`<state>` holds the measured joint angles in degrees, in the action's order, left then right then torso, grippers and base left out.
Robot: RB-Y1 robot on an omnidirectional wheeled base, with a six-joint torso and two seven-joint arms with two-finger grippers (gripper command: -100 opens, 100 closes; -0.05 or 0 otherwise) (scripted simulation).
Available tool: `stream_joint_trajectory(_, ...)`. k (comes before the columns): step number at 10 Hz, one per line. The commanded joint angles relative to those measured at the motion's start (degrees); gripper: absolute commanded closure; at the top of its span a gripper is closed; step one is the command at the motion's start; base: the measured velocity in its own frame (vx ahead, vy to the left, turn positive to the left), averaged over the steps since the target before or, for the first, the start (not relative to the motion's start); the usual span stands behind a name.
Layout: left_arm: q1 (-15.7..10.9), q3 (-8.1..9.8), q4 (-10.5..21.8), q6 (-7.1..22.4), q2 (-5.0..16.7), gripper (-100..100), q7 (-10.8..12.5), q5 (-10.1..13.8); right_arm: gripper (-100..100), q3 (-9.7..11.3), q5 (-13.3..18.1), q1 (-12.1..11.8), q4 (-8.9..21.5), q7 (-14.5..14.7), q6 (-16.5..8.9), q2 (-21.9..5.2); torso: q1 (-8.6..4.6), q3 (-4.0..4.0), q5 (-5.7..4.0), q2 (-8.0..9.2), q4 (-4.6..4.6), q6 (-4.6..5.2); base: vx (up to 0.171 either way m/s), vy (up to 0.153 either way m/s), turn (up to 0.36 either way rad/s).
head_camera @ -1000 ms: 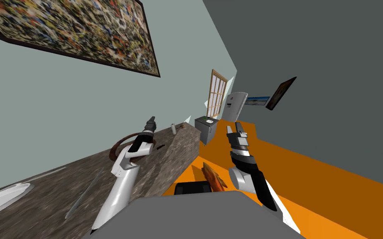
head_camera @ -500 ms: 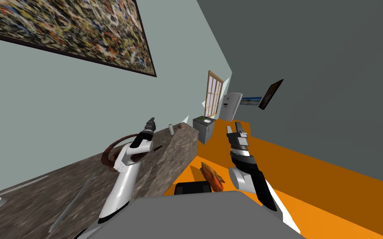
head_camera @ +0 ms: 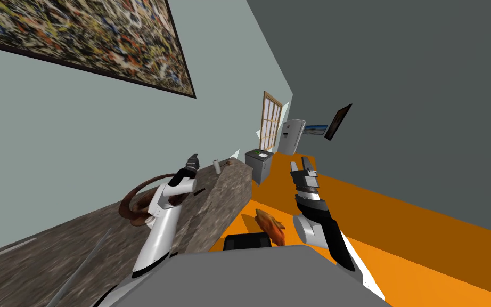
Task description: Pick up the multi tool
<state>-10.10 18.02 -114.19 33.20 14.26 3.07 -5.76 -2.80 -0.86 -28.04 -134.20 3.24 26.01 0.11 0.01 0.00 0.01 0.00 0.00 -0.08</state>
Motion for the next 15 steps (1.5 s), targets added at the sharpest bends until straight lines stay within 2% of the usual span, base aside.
stream_joint_trajectory(1, -1.7, 1.05, 1.7, 2.9, -0.1, -100, 0.9, -0.1, 0, 0.0, 0.0, 0.0, 0.0, 0.0, 0.0, 0.0, 0.00, 0.00, 0.00, 0.00, 0.00, 0.00, -0.001, -0.009, -0.129)
stream_joint_trajectory(3, -1.7, 1.05, 1.7, 5.6, -0.1, -100, 0.9, -0.1, 0, 0.0, 0.0, 0.0, 0.0, 0.0, 0.0, 0.0, 0.02, -0.02, 0.00, -0.03, -0.01, 0.01, 0.001, -0.001, -0.048)
stream_joint_trajectory(4, -3.1, 1.98, 3.2, 7.6, -0.3, -100, 1.8, -0.3, 0, 0.0, 0.0, 0.0, 0.0, 0.0, 0.0, 0.0, 0.03, -0.01, 0.00, -0.03, 0.00, -0.01, 0.005, -0.005, -0.128)
stream_joint_trajectory(6, -3.1, 1.98, 3.2, 10.4, -0.3, -100, 1.8, -0.3, 0, 0.0, 0.0, 0.0, 0.0, 0.0, 0.0, 0.0, 0.03, -0.03, 0.01, -0.04, -0.01, 0.00, 0.004, 0.000, -0.038)
stream_joint_trajectory(7, -4.5, 2.86, 4.7, 12.5, -0.5, -100, 2.7, -0.5, 0, 0.0, 0.0, 0.0, 0.0, 0.0, 0.0, 0.0, 0.04, -0.02, 0.01, -0.03, -0.01, -0.01, 0.008, -0.003, -0.101)
stream_joint_trajectory(9, -4.5, 2.86, 4.7, 15.2, -0.5, -100, 2.7, -0.5, 0, 0.0, 0.0, 0.0, 0.0, 0.0, 0.0, 0.0, 0.05, -0.04, 0.01, -0.06, -0.02, -0.01, 0.005, 0.001, -0.035)
stream_joint_trajectory(10, -5.7, 3.69, 6.2, 16.9, -0.8, -100, 3.7, -0.7, 0, 0.0, 0.0, 0.0, 0.0, 0.0, 0.0, 0.0, 0.05, -0.02, 0.01, -0.04, -0.01, -0.02, 0.009, 0.003, -0.076)
stream_joint_trajectory(15, -6.8, 4.45, 7.6, 24.7, -1.0, -100, 4.8, -1.0, 0, 0.0, 0.0, 0.0, 0.0, 0.0, 0.0, 0.0, 0.06, -0.03, 0.02, -0.05, -0.01, -0.01, 0.006, 0.003, -0.042)
